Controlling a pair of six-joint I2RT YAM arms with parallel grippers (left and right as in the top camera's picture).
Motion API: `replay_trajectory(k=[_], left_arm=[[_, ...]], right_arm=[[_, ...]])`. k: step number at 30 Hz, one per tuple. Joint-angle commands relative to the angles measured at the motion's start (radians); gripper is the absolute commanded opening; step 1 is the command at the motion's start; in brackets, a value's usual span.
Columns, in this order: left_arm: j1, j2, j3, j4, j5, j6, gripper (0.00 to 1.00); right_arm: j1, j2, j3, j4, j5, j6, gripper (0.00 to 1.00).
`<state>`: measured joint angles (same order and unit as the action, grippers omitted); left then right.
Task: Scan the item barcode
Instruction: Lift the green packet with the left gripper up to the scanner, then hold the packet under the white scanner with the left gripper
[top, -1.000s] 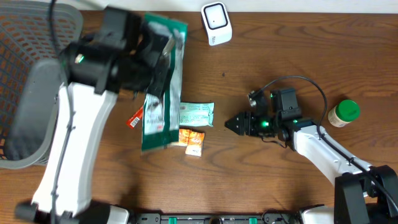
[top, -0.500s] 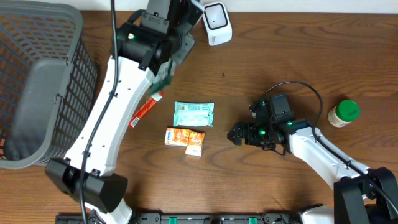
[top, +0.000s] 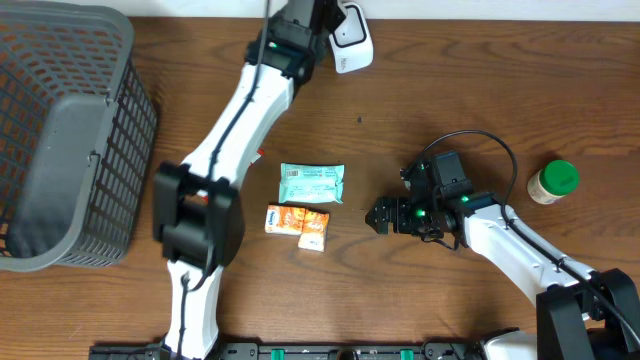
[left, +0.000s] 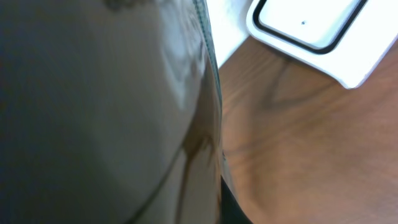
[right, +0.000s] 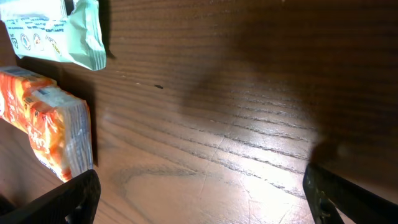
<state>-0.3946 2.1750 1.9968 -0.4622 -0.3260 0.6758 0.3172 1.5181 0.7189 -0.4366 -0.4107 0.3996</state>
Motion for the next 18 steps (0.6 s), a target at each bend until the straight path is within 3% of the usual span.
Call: replay_trajectory(k=[1, 7, 12, 18], left_arm=[[0.002, 0.095, 0.021, 0.111, -0.113, 0.151, 0.07], [0.002, 0.212, 0.021, 0.311, -0.113, 0.320, 0.07], [0.000, 0.258, 0.021, 0.397, -0.112, 0.322, 0.07], [-0.002, 0.295, 0.018, 0.360, -0.102, 0.321, 0.07]], right_arm=[[0.005, -0.018, 0.009, 0.013, 0.003, -0.008, 0.99], [0.005, -0.018, 0.009, 0.018, 0.003, -0.008, 0.99], [0.005, -0.018, 0.009, 0.020, 0.003, -0.008, 0.99], [0.005, -0.018, 0.009, 0.033, 0.003, -0.008, 0.99]])
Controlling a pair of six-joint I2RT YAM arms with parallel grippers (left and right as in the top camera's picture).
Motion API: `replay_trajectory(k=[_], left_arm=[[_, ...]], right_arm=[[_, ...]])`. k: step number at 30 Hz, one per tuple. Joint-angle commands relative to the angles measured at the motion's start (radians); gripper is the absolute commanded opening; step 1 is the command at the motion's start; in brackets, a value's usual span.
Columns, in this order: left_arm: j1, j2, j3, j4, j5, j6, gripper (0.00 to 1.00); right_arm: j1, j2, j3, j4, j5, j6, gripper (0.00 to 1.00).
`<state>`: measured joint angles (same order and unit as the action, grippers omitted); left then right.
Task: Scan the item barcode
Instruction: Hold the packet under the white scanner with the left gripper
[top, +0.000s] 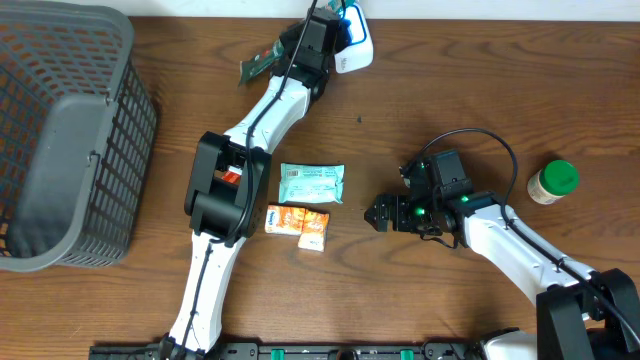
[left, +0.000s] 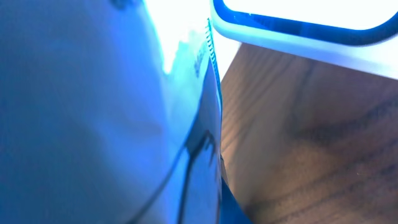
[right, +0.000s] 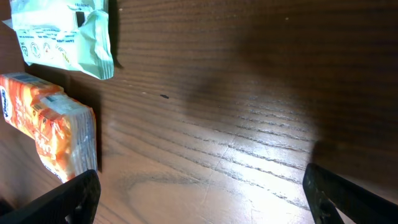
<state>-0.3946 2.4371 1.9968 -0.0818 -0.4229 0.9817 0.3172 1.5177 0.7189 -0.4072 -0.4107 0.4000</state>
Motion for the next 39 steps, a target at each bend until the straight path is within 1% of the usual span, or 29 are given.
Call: replay_trajectory(k=[1, 6, 15, 17, 21, 23, 26, 32, 36, 39], left_arm=[[-0.002, 0.035, 0.016, -0.029, 0.000, 0.011, 0.07], [-0.003, 0.036, 0.014, -0.089, 0.089, -0.026, 0.07], [-0.002, 0.036, 0.014, -0.092, 0.097, -0.049, 0.07], [-0.002, 0.035, 0.014, -0.071, 0.094, -0.048, 0.07], [-0.003, 0.035, 0.014, 0.044, 0.007, -0.047, 0.07], [-0.002, 0.035, 0.014, 0.071, -0.005, -0.047, 0.07], [-0.005, 0.035, 0.014, 0.055, -0.002, -0.048, 0.07], [-0.005, 0.035, 0.014, -0.046, 0.064, -0.053, 0.07], [-0.005, 0.033, 0.014, -0.031, 0.057, -0.059, 0.07], [-0.004, 0.006, 0.014, 0.008, -0.012, -0.060, 0.07]], right_arm=[[0.005, -0.018, 0.009, 0.004, 0.003, -0.008, 0.99], [0.005, -0.018, 0.009, 0.006, 0.003, -0.008, 0.99], [0.005, -0.018, 0.009, 0.007, 0.003, -0.009, 0.99], [0.005, -0.018, 0.009, 0.007, 0.003, -0.009, 0.99], [0.005, -0.018, 0.008, 0.007, 0.003, -0.008, 0.99], [0.005, -0.018, 0.009, 0.007, 0.003, -0.009, 0.99], [0.005, -0.018, 0.009, 0.007, 0.003, -0.009, 0.99], [0.005, -0.018, 0.009, 0.007, 0.003, -0.009, 0.99], [0.005, -0.018, 0.009, 0.007, 0.003, -0.009, 0.99], [0.005, -0.018, 0.008, 0.007, 0.003, -0.009, 0.99]])
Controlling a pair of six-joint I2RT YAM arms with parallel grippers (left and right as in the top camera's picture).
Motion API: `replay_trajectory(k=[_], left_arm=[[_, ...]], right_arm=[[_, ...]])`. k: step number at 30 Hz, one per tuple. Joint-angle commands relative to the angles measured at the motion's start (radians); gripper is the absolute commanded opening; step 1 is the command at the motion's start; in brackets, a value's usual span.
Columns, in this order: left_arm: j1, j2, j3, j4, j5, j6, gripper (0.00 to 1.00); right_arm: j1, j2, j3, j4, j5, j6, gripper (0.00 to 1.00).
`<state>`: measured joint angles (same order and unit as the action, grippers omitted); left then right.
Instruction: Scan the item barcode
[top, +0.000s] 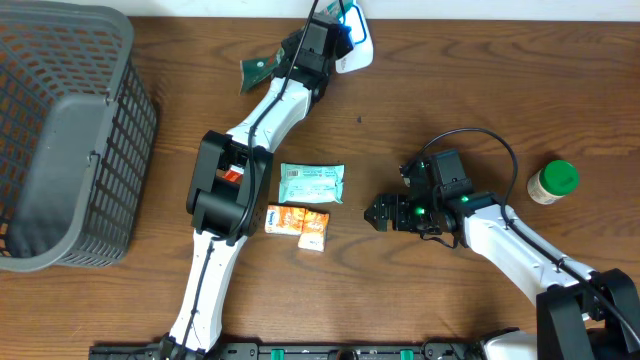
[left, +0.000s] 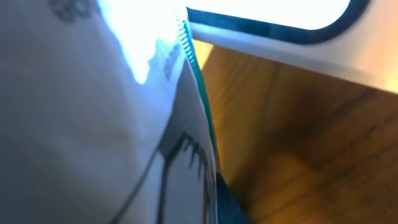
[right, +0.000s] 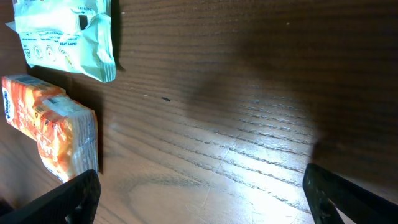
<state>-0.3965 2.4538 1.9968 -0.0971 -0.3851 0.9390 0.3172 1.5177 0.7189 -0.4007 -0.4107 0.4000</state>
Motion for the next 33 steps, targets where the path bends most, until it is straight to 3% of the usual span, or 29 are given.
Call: replay_trajectory(k=[1, 5, 9, 12, 15, 19, 24, 27, 33], left_arm=[[-0.002, -0.030, 0.015, 0.035, -0.072, -0.017, 0.07], [-0.009, -0.156, 0.018, 0.029, -0.076, -0.042, 0.07], [-0.016, -0.340, 0.018, -0.063, -0.067, -0.225, 0.07], [-0.025, -0.497, 0.018, -0.286, 0.037, -0.420, 0.07], [-0.032, -0.624, 0.018, -0.550, 0.236, -0.622, 0.08], [-0.031, -0.733, 0.018, -0.848, 0.525, -0.853, 0.08], [-0.031, -0.771, 0.018, -1.086, 0.793, -0.873, 0.08], [-0.031, -0.765, 0.013, -1.122, 0.953, -0.869, 0.08], [-0.036, -0.747, 0.003, -1.112, 1.115, -0.869, 0.08]], right_arm=[[0.005, -0.018, 0.008, 0.000, 0.003, -0.009, 0.99], [0.005, -0.018, 0.008, 0.000, 0.003, -0.009, 0.99], [0.005, -0.018, 0.008, 0.000, 0.003, -0.009, 0.99], [0.005, -0.018, 0.008, 0.024, 0.002, 0.014, 0.99], [0.005, -0.018, 0.009, 0.080, 0.001, 0.073, 0.99], [-0.025, -0.039, 0.012, 0.111, -0.220, 0.038, 0.99], [-0.141, -0.103, 0.012, 0.128, -0.578, -0.140, 0.77], [-0.235, -0.140, 0.012, 0.142, -0.761, -0.180, 0.66], [-0.326, -0.167, 0.012, 0.199, -1.141, -0.260, 0.71]])
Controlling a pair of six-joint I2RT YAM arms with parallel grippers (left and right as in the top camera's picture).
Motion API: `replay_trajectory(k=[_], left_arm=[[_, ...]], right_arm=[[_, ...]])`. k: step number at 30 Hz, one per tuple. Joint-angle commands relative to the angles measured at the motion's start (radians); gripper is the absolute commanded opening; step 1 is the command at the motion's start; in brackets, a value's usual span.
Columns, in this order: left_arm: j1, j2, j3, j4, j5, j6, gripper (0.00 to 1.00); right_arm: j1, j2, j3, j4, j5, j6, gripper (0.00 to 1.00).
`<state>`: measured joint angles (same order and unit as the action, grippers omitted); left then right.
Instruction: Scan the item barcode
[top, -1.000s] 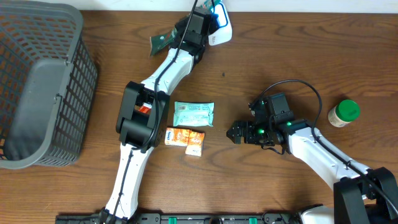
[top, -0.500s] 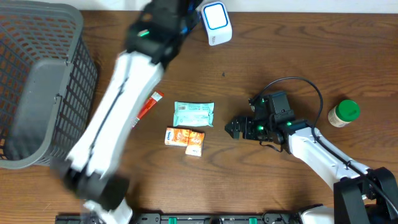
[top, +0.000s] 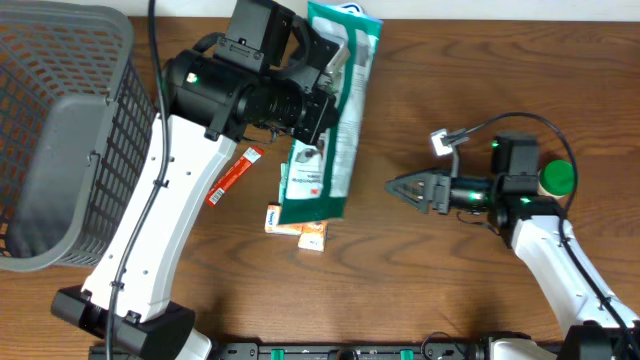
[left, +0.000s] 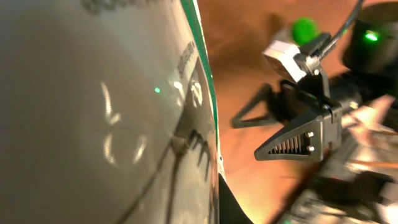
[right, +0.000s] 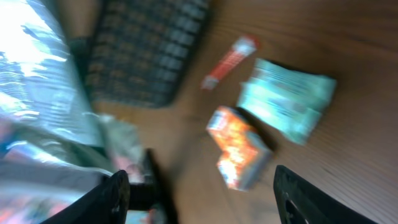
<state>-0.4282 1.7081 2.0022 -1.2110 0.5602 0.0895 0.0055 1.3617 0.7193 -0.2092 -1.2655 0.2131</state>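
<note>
A big green and white pouch (top: 330, 110) hangs high over the middle of the table, and my left gripper (top: 318, 72) is shut on it. Its pale face (left: 93, 112) fills the left wrist view, where one black fingertip (left: 229, 205) shows at its edge. The white scanner is hidden in the overhead view. To the right, my right gripper (top: 395, 186) points left toward the pouch and stands open and empty (right: 202, 193); the left wrist view catches it too (left: 298, 140).
A grey basket (top: 60, 130) stands at the left. A red stick pack (top: 232, 177), an orange pack (top: 295, 225) and a mint green pack (right: 286, 99) lie mid-table. A green-lidded bottle (top: 556, 177) stands by the right arm.
My left gripper held the pouch at the scanner at the table's back edge; it now holds it high over the middle. The right gripper has risen and shifted right, still open.
First my left arm reached to the white scanner at the back with the pouch in its grip. Then the pouch was lit blue at the scanner, later bright white. Now the pouch is raised away from it. The right gripper stayed open low on the table until now.
</note>
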Motion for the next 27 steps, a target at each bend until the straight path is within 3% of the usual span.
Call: replay_trajectory(k=[1, 7, 12, 23, 25, 27], left_arm=[[-0.006, 0.003, -0.002, 0.005, 0.187, -0.020, 0.08], [-0.030, 0.013, -0.003, 0.027, 0.187, -0.019, 0.08], [-0.040, 0.015, -0.003, 0.026, 0.188, -0.020, 0.08], [-0.093, 0.015, -0.003, 0.023, 0.188, -0.020, 0.08], [-0.095, 0.015, -0.003, 0.023, 0.188, -0.020, 0.08], [-0.095, 0.015, -0.003, 0.023, 0.187, -0.019, 0.08]], right_arm=[[-0.012, -0.011, 0.012, 0.010, -0.294, -0.073, 0.71], [0.038, -0.012, 0.012, 0.067, -0.294, -0.068, 0.71], [0.080, -0.014, 0.012, 0.221, -0.293, 0.016, 0.72], [0.174, -0.016, 0.012, 0.847, -0.229, 0.507, 0.72], [0.189, -0.016, 0.012, 0.945, -0.205, 0.576, 0.69], [0.199, -0.016, 0.012, 1.005, -0.190, 0.615, 0.57]])
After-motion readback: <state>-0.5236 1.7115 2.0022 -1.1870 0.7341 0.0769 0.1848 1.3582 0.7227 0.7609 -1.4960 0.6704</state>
